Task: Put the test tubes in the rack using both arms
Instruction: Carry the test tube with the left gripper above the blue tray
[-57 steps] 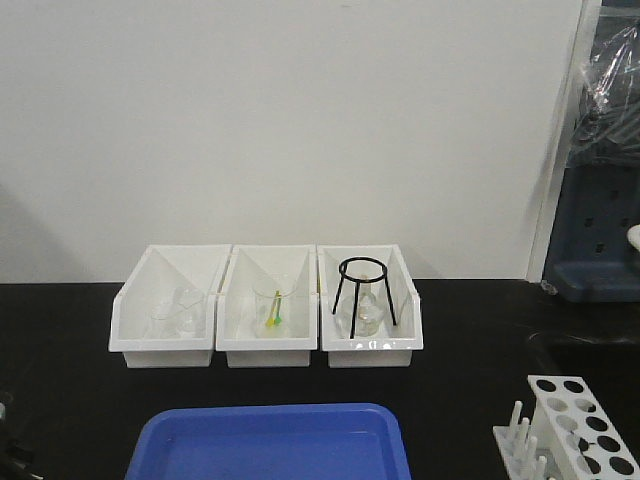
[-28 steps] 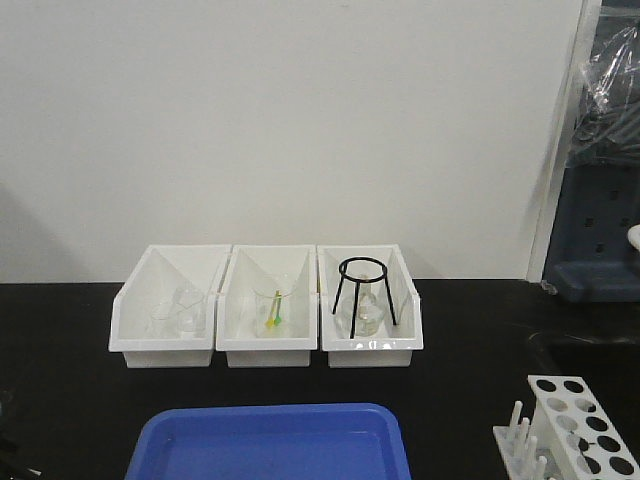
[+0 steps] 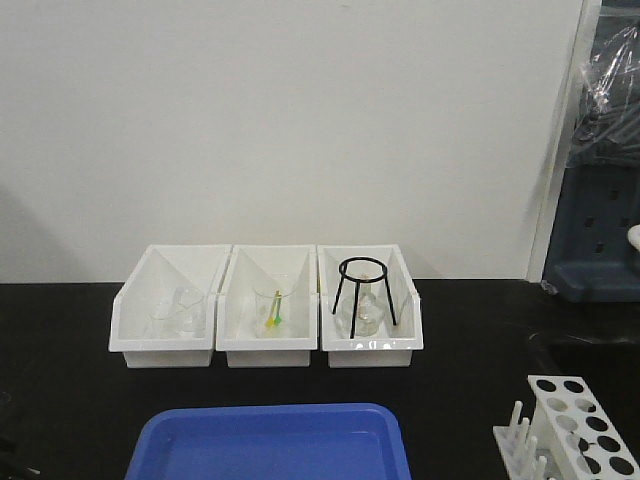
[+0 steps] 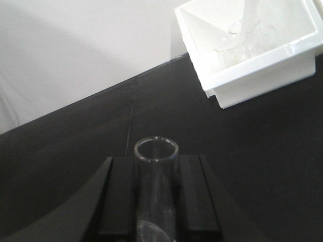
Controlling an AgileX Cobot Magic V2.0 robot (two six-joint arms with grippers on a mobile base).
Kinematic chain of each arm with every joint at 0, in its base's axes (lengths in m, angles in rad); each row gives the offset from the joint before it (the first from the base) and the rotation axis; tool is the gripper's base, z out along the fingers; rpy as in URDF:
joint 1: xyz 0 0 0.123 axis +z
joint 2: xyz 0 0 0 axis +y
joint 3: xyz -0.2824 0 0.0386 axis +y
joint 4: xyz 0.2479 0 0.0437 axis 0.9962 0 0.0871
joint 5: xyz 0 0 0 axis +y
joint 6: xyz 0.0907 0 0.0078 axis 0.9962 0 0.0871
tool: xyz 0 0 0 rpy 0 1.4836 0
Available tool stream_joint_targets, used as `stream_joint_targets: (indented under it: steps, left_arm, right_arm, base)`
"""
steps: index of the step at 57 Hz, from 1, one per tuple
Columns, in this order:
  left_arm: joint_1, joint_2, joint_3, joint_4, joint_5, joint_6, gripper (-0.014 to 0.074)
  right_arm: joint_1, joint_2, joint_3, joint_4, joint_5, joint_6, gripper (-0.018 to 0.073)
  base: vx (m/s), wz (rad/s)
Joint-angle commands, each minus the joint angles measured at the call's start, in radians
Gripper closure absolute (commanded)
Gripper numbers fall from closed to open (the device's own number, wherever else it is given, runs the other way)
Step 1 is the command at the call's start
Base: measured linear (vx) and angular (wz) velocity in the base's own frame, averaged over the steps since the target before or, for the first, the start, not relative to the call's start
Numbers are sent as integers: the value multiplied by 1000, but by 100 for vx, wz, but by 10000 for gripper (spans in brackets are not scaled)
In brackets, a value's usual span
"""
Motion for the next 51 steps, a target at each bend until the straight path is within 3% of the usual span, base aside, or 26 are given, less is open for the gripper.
stream_joint_targets:
  steps: [1,8,17,30,38,51]
  left_arm:
    - [-1,-73,-25,-62,-80,-44,603]
    - [-1,-131,-25,-125,-63,-70,602]
    - [-1,-207,-25,-128,-20,-92,602]
    - [-1,-326,-26,-128,38,-253,602]
    - [-1,-394,-26,-128,86,-264,602]
    - [-1,-462,-87,-116,111,-453,602]
  right_arm:
    - [-2,12,-35,-6,-76,-11,37]
    - [-2,12,-35,-6,-76,-11,37]
    - [-2,12,-35,-6,-84,-11,37]
    - [-2,12,-35,-6,-89,-11,37]
    - [-2,12,-35,11,-89,1,37]
    - [-2,12,-35,17,-98,1,37]
  base:
    - [0,0]
    - [0,0]
    - [0,0]
    - [0,0]
    - [0,0]
    - [0,0]
